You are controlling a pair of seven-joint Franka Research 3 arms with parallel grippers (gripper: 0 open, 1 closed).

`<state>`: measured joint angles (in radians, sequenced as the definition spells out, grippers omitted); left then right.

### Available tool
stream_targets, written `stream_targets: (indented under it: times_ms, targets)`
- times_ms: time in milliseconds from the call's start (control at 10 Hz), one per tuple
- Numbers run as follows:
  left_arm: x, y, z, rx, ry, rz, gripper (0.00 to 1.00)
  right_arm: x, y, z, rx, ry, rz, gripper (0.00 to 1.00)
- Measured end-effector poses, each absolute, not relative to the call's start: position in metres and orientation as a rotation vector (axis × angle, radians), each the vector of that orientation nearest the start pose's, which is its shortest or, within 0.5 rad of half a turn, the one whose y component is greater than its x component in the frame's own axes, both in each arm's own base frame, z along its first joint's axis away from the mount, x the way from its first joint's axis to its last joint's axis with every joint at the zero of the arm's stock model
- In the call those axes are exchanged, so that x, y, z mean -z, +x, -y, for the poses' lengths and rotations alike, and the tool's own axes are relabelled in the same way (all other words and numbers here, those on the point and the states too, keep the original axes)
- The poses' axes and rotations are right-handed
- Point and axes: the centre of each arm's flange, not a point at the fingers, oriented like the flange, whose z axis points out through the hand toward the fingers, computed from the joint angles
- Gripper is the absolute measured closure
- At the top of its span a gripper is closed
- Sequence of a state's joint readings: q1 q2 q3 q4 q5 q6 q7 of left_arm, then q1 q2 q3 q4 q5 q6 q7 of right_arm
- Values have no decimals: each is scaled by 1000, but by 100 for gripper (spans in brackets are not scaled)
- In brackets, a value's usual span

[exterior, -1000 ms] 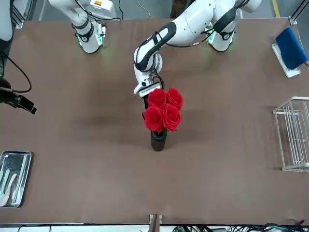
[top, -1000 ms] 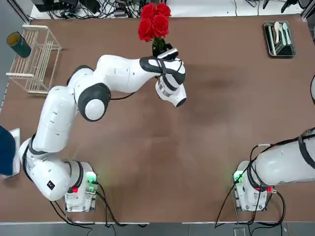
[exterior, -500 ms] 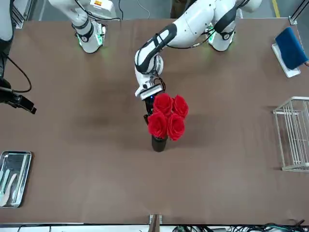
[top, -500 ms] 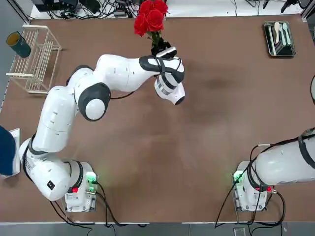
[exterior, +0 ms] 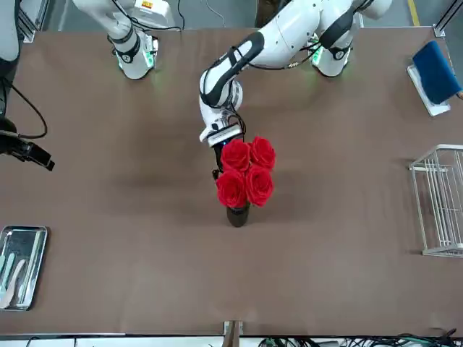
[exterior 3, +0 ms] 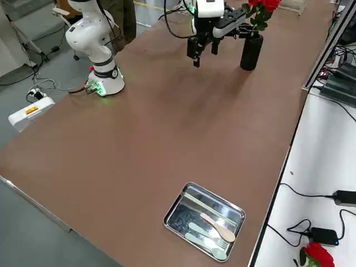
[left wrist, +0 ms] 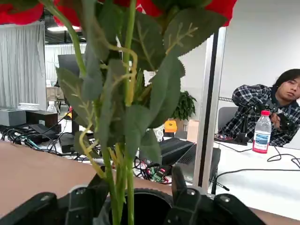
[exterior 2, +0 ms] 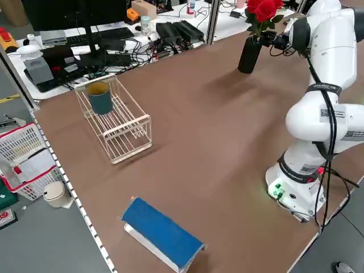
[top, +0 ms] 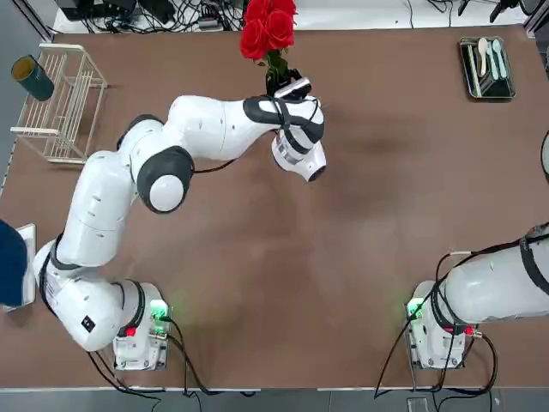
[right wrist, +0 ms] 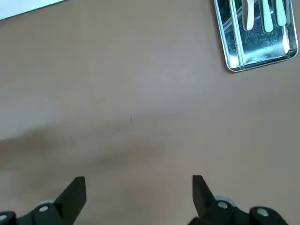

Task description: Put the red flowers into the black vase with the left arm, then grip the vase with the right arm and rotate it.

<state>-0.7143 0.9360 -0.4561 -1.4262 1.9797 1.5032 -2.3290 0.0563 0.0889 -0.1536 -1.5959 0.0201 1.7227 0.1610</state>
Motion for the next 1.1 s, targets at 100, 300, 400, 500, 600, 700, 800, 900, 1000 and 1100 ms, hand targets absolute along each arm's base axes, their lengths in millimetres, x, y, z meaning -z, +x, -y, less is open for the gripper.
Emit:
stream_targets:
  times_ms: [100, 300, 400, 500, 600, 700, 800, 900, 1000, 1100]
  targets:
    - [-218, 449, 574, 2073, -2058, 464, 38, -576, 591, 52, 61, -3107, -406, 0]
    - [-211, 446, 575, 2085, -2070, 491, 38, -576, 591, 52, 61, -3107, -405, 0]
    - [-210, 446, 574, 2091, -2073, 507, 38, -576, 591, 52, 61, -3107, -405, 0]
    - [-210, 447, 574, 2102, -2072, 518, 38, -576, 591, 52, 61, -3107, -405, 0]
    - [-212, 448, 575, 2109, -2071, 525, 38, -576, 591, 52, 61, -3107, -405, 0]
    - [-213, 448, 575, 2105, -2069, 515, 38, -576, 591, 52, 61, -3107, -405, 0]
    - [-212, 448, 575, 2088, -2063, 480, 38, -576, 591, 52, 61, -3107, -405, 0]
    - [-212, 448, 575, 2066, -2058, 442, 38, -576, 591, 52, 61, -3107, -405, 0]
    - [-212, 448, 574, 2031, -2050, 398, 38, -576, 591, 52, 61, -3107, -405, 0]
    - [-211, 448, 573, 1991, -2040, 355, 38, -576, 591, 52, 60, -3107, -405, 0]
